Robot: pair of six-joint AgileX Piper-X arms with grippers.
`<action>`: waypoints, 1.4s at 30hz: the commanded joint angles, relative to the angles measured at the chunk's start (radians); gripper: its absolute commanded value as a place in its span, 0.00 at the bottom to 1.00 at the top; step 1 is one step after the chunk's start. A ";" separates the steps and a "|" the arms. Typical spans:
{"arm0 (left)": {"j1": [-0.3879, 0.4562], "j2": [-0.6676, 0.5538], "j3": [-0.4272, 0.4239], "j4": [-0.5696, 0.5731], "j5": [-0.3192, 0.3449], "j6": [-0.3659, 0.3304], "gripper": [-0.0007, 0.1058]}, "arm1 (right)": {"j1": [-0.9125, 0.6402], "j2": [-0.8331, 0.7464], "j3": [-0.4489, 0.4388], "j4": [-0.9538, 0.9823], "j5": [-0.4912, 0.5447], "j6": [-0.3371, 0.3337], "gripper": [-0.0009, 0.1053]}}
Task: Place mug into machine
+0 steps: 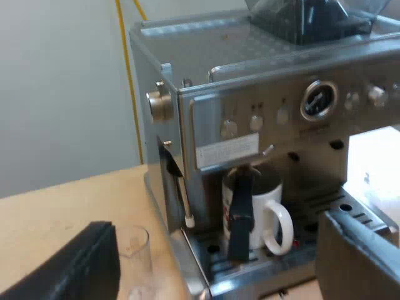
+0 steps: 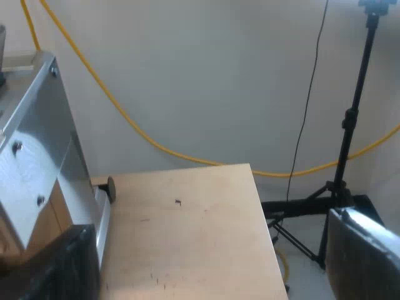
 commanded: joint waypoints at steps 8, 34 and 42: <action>0.002 -0.178 0.037 0.099 -0.005 0.001 0.63 | 0.000 -0.263 0.155 0.003 -0.008 -0.008 0.80; 0.002 -0.368 0.090 0.270 -0.005 0.009 0.63 | 0.000 -0.556 0.285 0.139 -0.008 0.044 0.80; 0.002 -0.366 0.223 0.125 -0.005 0.009 0.63 | 0.000 -0.556 0.401 0.106 -0.008 0.044 0.80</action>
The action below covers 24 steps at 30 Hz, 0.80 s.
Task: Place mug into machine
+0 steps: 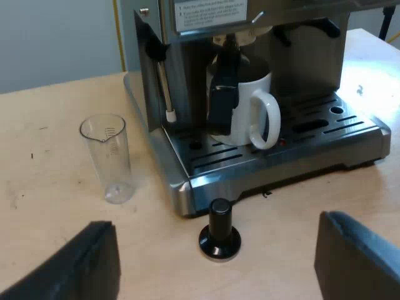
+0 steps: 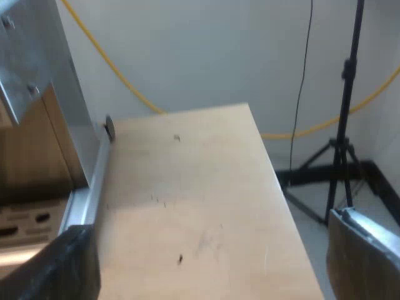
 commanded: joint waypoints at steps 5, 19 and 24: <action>0.002 -0.138 0.102 -0.110 -0.004 -0.002 0.63 | 0.000 -0.038 0.091 -0.015 -0.006 -0.004 0.80; 0.002 -0.138 0.172 -0.102 -0.004 -0.002 0.63 | 0.000 -0.038 0.188 -0.004 -0.006 -0.004 0.80; 0.002 -0.138 0.172 -0.102 -0.004 -0.002 0.63 | 0.000 -0.038 0.188 -0.005 -0.006 -0.004 0.80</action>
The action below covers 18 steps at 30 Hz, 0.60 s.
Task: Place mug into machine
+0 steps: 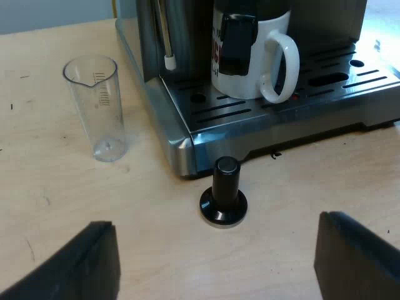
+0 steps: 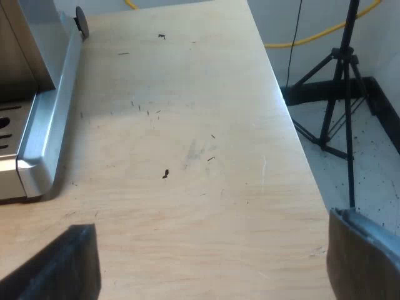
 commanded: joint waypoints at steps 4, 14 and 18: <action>0.002 -0.140 -0.003 -0.016 -0.004 -0.002 0.63 | 0.000 -0.040 -0.003 -0.003 -0.006 -0.004 0.80; 0.002 -0.140 -0.003 -0.016 -0.004 -0.002 0.63 | 0.000 -0.040 -0.003 -0.003 -0.006 0.011 0.80; 0.002 -0.140 -0.003 -0.016 -0.004 -0.002 0.63 | 0.000 -0.040 -0.003 -0.003 -0.006 0.032 0.80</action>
